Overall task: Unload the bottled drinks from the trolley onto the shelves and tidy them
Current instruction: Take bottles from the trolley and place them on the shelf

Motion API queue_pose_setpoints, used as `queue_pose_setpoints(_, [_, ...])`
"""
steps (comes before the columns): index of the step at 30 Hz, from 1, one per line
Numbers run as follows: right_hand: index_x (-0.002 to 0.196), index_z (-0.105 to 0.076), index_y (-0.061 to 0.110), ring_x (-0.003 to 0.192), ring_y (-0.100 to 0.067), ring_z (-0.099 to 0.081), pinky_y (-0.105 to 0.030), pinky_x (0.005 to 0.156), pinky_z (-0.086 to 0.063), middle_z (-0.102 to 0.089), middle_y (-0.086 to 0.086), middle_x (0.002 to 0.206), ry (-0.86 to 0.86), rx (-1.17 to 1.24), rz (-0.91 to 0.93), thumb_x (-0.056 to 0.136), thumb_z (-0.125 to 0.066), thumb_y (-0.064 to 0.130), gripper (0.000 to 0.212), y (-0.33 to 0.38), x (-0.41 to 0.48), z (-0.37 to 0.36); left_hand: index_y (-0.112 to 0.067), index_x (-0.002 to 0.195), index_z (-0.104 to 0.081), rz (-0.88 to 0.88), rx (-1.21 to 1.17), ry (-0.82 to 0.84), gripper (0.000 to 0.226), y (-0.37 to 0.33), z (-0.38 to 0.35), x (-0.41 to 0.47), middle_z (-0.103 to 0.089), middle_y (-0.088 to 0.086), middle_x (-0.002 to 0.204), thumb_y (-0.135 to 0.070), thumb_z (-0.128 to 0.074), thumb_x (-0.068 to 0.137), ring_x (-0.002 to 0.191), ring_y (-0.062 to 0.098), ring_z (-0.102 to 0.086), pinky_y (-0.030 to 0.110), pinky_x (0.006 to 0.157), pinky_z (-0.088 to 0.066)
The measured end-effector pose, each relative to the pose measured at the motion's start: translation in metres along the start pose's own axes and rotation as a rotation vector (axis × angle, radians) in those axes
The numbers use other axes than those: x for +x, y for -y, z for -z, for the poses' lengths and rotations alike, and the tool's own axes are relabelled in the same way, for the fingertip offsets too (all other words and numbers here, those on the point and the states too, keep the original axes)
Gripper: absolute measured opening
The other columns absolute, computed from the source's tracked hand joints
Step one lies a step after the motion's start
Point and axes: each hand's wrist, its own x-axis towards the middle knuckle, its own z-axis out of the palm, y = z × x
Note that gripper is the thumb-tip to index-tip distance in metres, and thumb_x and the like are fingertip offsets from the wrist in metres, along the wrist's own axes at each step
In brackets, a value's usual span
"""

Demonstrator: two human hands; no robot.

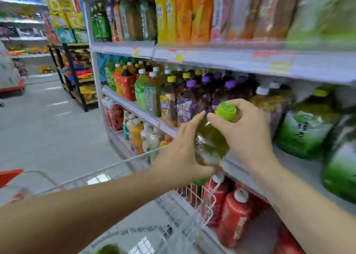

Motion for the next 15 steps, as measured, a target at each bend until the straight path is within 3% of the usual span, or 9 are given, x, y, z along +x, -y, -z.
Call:
queue_pose_setpoints(6, [0.085,-0.061,0.029,0.053,-0.002,-0.046,-0.010,0.053,-0.035,-0.050,0.010,0.058,-0.079,-0.121,0.035,0.074,-0.075,0.028,0.018,-0.012,-0.006,0.090,-0.044,0.135,-0.021,-0.170,-0.197,-0.019,0.093,-0.049,-0.068,0.039,-0.036,-0.013,0.135,-0.028,-0.073,0.060,0.123,-0.003,-0.037,0.022,0.098,-0.040])
queue_pose_setpoints(10, [0.094,-0.058,0.036,0.065,-0.016,-0.058,-0.028,0.064,-0.049,-0.057,-0.001,0.068,-0.129,-0.135,-0.079,0.081,-0.066,0.034,0.015,-0.042,-0.027,0.140,-0.037,0.137,-0.026,-0.232,-0.234,-0.013,0.090,-0.062,-0.105,0.064,-0.040,-0.009,0.135,-0.025,-0.075,0.063,0.122,0.000,-0.038,0.021,0.098,-0.039])
queue_pose_setpoints(13, [0.089,-0.061,0.030,0.062,-0.008,-0.052,-0.012,0.059,-0.039,-0.058,0.005,0.068,-0.056,-0.351,-0.235,0.080,-0.069,0.024,0.013,-0.084,-0.049,0.165,-0.033,0.139,-0.027,-0.223,-0.286,-0.011,0.088,-0.070,-0.129,0.080,-0.041,-0.008,0.135,-0.026,-0.076,0.066,0.120,0.002,-0.040,0.021,0.098,-0.038])
queue_pose_setpoints(15, [0.095,-0.068,0.018,0.077,-0.009,-0.057,-0.007,0.065,-0.037,-0.069,0.000,0.087,0.073,-0.547,-0.340,0.079,-0.072,0.020,0.017,-0.110,-0.060,0.179,-0.033,0.138,-0.027,-0.211,-0.338,-0.014,0.087,-0.075,-0.142,0.090,-0.043,-0.007,0.132,-0.025,-0.077,0.067,0.119,0.005,-0.042,0.020,0.098,-0.037])
